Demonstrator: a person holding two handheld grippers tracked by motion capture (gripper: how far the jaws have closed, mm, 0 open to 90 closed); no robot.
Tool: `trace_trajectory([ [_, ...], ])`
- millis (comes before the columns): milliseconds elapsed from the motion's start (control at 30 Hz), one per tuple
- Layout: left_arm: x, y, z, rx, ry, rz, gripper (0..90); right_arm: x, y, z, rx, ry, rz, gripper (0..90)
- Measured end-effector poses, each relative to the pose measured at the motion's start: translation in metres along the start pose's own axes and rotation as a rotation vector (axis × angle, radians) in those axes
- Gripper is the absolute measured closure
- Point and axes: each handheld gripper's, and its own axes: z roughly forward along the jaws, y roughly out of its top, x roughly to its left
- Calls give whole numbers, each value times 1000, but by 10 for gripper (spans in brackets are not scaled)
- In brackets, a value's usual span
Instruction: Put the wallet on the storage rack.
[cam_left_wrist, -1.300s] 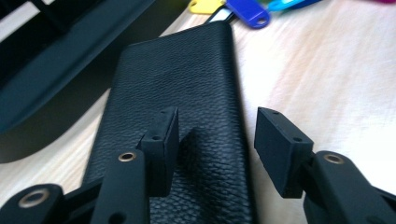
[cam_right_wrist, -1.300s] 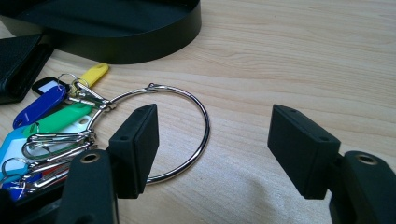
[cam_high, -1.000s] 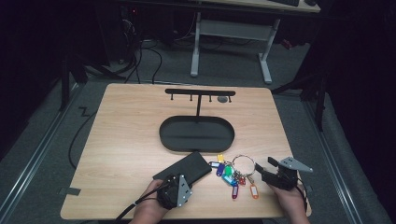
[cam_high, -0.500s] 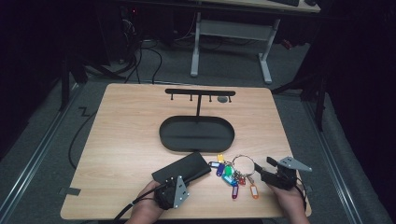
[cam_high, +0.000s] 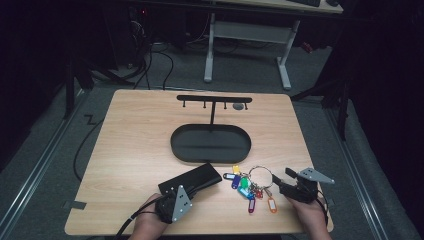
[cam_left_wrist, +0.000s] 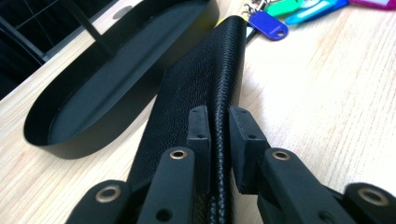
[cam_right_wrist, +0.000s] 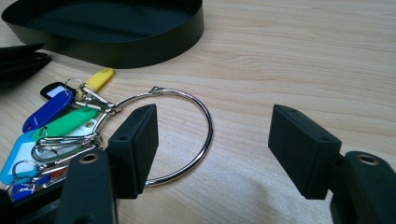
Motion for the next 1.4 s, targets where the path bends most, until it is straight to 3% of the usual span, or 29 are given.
trace_trajectory([
  [433,23,-5,-29,-61,11,-103,815,-1,1,0,-3,3,3,336],
  [800,39,-9,-48,-110,7,-242,821,-2,1,1,-5,6,9,336],
  [1033,53,-16,-53,-115,-3,-326,821,-2,2,3,1,11,6,336],
  [1233,50,-11,-58,-149,-50,-349,822,-2,1,3,4,10,9,336],
  [1400,49,-9,-56,-142,-72,-363,821,-2,1,3,6,11,13,336],
])
